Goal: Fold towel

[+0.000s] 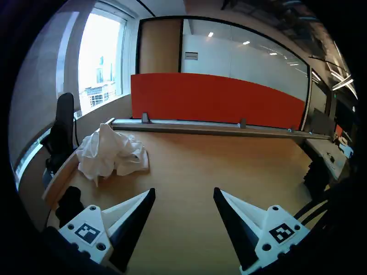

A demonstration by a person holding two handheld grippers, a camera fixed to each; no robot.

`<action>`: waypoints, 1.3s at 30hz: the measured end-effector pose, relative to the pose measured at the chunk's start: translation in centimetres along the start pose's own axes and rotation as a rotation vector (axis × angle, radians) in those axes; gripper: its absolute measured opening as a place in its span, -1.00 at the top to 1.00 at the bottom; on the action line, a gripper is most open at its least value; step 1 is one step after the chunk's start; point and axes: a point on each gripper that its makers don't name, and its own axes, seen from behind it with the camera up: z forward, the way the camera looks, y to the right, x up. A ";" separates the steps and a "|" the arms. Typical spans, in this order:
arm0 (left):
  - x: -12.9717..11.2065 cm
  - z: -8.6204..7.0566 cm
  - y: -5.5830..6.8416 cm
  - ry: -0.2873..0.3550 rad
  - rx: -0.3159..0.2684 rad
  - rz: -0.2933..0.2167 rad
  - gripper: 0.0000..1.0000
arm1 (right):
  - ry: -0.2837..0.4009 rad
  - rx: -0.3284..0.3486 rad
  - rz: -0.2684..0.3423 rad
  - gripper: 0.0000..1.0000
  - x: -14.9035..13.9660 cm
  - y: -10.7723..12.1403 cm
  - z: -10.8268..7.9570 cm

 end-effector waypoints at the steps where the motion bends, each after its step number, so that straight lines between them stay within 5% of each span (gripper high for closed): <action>1: 0.3 0.0 -0.1 0.009 0.003 -0.002 -0.88 | 0.004 0.000 0.000 -0.82 0.1 -0.1 0.0; 20: 7.0 -0.2 -1.4 0.213 0.019 -0.020 -0.88 | 0.057 0.042 -0.033 -0.82 2.9 -3.0 -0.4; 39: 12.9 -0.4 -1.1 0.356 -0.022 0.008 -0.88 | 0.133 0.155 -0.062 -0.82 7.2 -13.5 0.1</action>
